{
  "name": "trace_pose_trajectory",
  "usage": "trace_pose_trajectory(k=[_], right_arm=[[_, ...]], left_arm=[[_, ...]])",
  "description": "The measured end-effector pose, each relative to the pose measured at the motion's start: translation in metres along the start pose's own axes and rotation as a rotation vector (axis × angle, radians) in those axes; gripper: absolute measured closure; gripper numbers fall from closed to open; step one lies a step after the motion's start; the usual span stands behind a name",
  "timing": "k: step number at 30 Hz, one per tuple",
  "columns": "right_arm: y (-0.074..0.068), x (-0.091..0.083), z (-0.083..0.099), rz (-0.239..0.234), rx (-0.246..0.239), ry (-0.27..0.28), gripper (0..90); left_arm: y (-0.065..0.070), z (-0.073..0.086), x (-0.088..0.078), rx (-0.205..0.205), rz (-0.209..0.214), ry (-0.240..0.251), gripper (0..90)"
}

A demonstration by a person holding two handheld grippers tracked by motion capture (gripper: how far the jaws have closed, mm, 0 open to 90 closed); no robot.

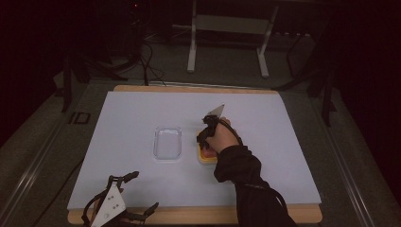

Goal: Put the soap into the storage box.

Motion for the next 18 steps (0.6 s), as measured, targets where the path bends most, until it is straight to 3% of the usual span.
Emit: trace_pose_trajectory(k=[4,6,8,11,14,18], right_arm=[[0.000,-0.009,-0.001,-0.031,0.005,0.017,32.3],[0.002,-0.016,-0.001,-0.028,-0.017,0.032,32.5],[0.004,-0.024,0.000,-0.054,-0.039,0.047,31.8],[0.006,-0.038,0.000,-0.090,-0.145,0.114,27.2],[0.009,-0.050,0.003,-0.148,-0.221,0.149,23.8],[0.012,-0.065,0.008,-0.191,-0.265,0.195,23.2]], left_arm=[[0.000,0.000,0.000,-0.003,-0.002,-0.001,0.5],[0.000,0.000,0.001,-0.001,-0.003,-0.003,0.5],[0.000,0.000,0.001,-0.001,-0.002,-0.001,0.5],[0.000,0.001,0.001,0.000,-0.002,-0.006,0.5],[0.000,0.002,0.001,0.004,-0.002,-0.014,0.5],[0.000,0.001,0.000,0.001,-0.006,-0.010,0.5]])
Point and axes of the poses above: each handheld gripper's, and its own axes: x roughly forward along the jaws, z roughly out of its underside, y roughly to its right, the point moved 5 cm from there along x, roughly forward along the jaws, and after that the axes turned 8 degrees about y, right-handed, at the moved point
